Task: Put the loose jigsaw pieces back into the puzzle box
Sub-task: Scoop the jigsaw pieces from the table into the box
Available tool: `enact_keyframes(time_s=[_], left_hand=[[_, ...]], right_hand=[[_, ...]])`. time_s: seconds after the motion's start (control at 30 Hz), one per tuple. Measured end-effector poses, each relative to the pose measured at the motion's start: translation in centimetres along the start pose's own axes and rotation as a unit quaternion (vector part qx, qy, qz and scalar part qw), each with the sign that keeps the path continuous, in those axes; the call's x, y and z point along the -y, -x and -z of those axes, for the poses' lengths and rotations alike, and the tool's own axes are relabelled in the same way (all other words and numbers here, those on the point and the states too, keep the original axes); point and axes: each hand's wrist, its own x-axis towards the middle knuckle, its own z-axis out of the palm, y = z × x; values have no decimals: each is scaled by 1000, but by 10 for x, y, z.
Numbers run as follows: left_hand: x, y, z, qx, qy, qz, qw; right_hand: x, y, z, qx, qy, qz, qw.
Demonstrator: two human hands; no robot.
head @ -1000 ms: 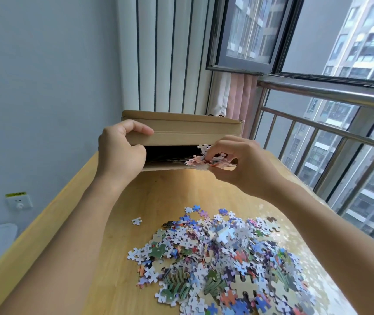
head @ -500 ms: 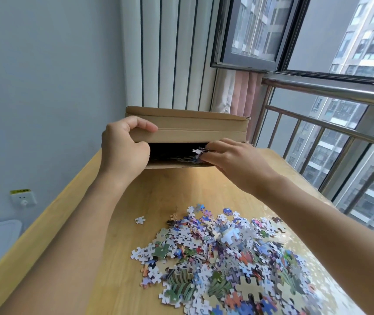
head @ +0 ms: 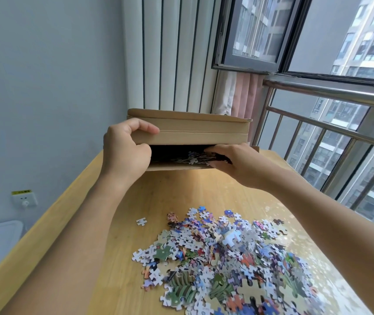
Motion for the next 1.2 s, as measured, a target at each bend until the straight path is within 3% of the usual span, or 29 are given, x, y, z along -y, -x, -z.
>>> enact_keyframes(time_s=[0.2, 0.3, 0.43, 0.57, 0.63, 0.73, 0.8, 1.03, 1.2], left_hand=[[-1, 0, -1, 1, 3, 2, 1000], [0, 0, -2, 2, 3, -3, 1000], [3, -2, 1, -7, -5, 2, 1000], [3, -1, 0, -11, 5, 2, 1000], [0, -1, 1, -8, 22, -11, 1000], [-4, -3, 5, -16, 61, -80, 995], [-3, -7, 9, -22, 49, -123, 991], [1, -9, 12, -19, 44, -116, 992], [5, -6, 13, 51, -13, -94, 994]], right_hand=[[-13, 7, 2, -87, 35, -84, 992], [-14, 8, -1, -111, 22, -71, 991], [2, 19, 3, -58, -17, 21, 998], [-4, 17, -11, -19, 71, 31, 997], [-10, 13, -13, -74, 80, 36, 993], [-10, 10, 1, -225, 67, 35, 971], [-5, 8, 14, -260, 72, 32, 962], [0, 9, 15, -227, 86, 73, 967], [-3, 19, -7, -191, 106, 62, 974]])
